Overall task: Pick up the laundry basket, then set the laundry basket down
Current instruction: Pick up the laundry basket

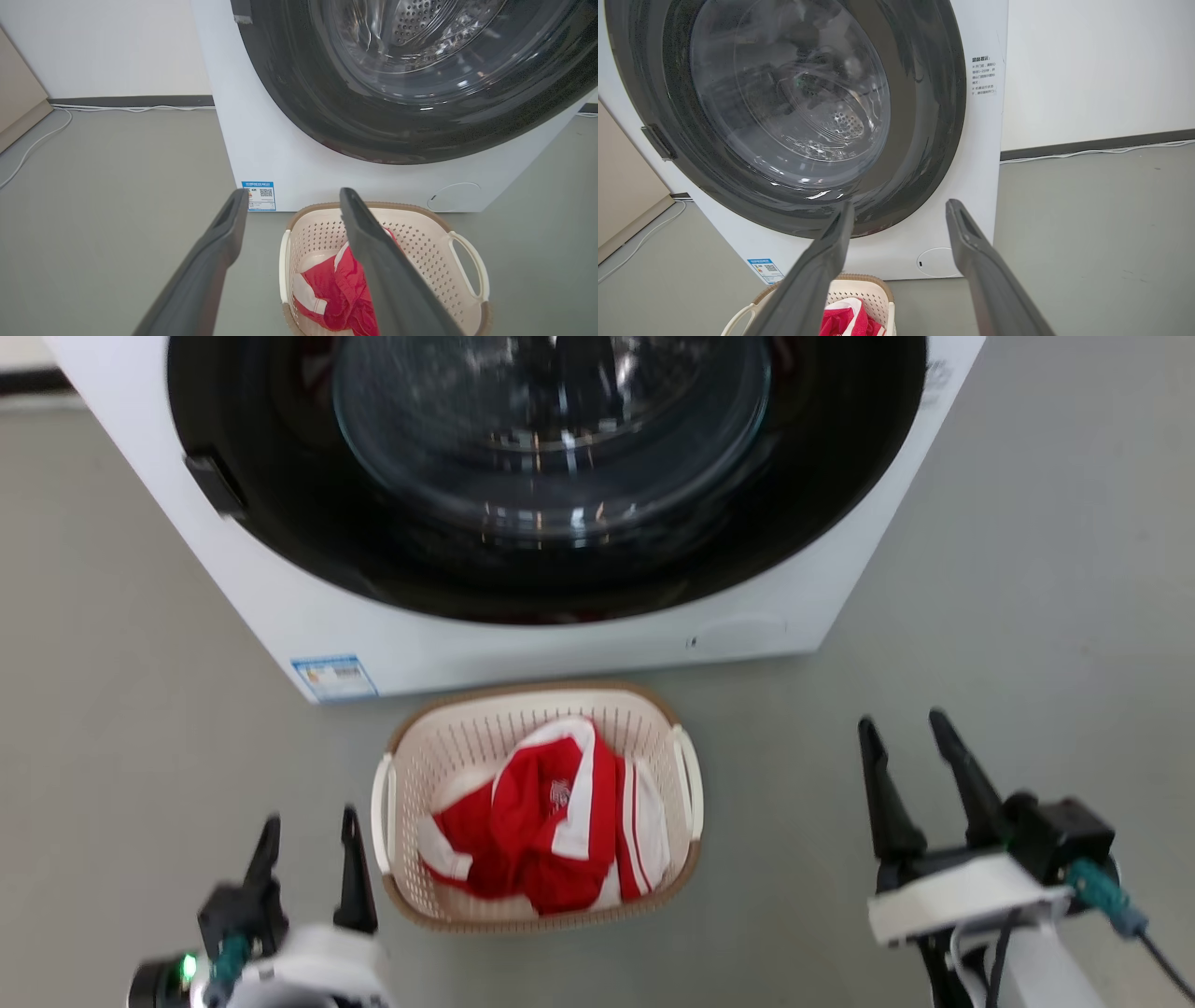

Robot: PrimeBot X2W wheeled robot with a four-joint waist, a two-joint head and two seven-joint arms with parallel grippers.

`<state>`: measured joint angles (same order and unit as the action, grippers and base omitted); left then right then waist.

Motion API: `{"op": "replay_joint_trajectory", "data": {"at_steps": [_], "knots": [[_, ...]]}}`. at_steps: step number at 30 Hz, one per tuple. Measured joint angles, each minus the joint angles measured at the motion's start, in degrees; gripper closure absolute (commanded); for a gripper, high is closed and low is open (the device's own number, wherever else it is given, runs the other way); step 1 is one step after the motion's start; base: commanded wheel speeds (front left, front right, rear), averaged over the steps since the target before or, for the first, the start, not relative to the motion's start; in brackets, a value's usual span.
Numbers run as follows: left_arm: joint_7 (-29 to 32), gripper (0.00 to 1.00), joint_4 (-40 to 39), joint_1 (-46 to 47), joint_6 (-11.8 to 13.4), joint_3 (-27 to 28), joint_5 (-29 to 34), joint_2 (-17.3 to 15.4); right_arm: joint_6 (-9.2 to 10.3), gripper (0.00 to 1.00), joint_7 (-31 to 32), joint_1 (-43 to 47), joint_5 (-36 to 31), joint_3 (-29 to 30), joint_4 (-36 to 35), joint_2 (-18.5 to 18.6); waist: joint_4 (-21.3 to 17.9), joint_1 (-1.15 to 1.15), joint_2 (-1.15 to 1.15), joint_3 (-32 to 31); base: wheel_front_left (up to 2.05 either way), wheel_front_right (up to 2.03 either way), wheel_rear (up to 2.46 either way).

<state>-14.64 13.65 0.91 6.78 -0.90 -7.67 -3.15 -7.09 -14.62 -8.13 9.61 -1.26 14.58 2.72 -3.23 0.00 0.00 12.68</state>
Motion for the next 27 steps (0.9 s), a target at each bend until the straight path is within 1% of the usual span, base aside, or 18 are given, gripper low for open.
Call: {"op": "replay_joint_trajectory", "data": {"at_steps": [4,5,7,13,18,22,24,25,27], "knots": [[0.0,0.00,4.8,7.4,-0.8,0.8,0.1,-0.1,0.00,0.00,0.0,-5.3,0.0,1.2,2.7,0.1,0.3,0.00,0.00,4.8,0.00,0.00,0.00],[0.0,0.00,4.8,7.4,-0.8,0.8,0.1,-0.1,0.00,0.00,0.0,-5.3,0.0,1.2,2.7,0.1,0.3,0.00,0.00,4.8,0.00,0.00,0.00],[0.0,0.00,7.1,11.1,-1.3,1.1,0.1,-0.1,0.00,0.00,0.0,-7.9,0.1,1.4,4.1,0.2,0.4,0.00,0.00,7.4,0.00,0.00,0.00],[0.0,0.00,14.4,21.5,-2.4,2.2,0.2,-0.1,0.00,0.00,0.0,-16.4,-0.3,2.5,10.1,0.2,1.2,0.00,0.00,15.5,0.00,0.00,0.00],[0.0,0.00,19.6,27.9,-2.9,2.5,0.6,0.3,0.00,0.00,0.0,-23.1,-1.0,2.8,14.9,0.4,2.0,0.00,0.00,21.8,0.00,0.00,0.00],[0.0,0.00,23.0,31.2,-3.3,2.6,0.7,0.8,0.00,0.00,0.0,-26.9,-1.0,2.0,18.3,0.5,2.8,0.00,0.00,26.0,0.00,0.00,0.00],[0.0,0.00,24.5,32.3,-3.4,2.6,0.7,0.9,0.00,0.00,0.0,-28.0,-0.9,0.8,20.0,0.6,3.3,0.00,0.00,27.6,0.00,0.00,0.00],[0.0,0.00,26.0,33.1,-3.8,2.5,0.9,1.0,-0.01,0.00,0.0,-28.8,-0.5,-0.2,21.5,0.6,3.7,0.00,0.00,28.9,0.00,0.00,0.00],[0.0,0.00,27.5,34.1,-4.0,2.5,1.2,1.0,-0.01,0.00,0.0,-29.6,-0.3,-1.1,22.8,0.6,4.0,0.00,0.00,30.1,0.00,0.00,0.00]]}}
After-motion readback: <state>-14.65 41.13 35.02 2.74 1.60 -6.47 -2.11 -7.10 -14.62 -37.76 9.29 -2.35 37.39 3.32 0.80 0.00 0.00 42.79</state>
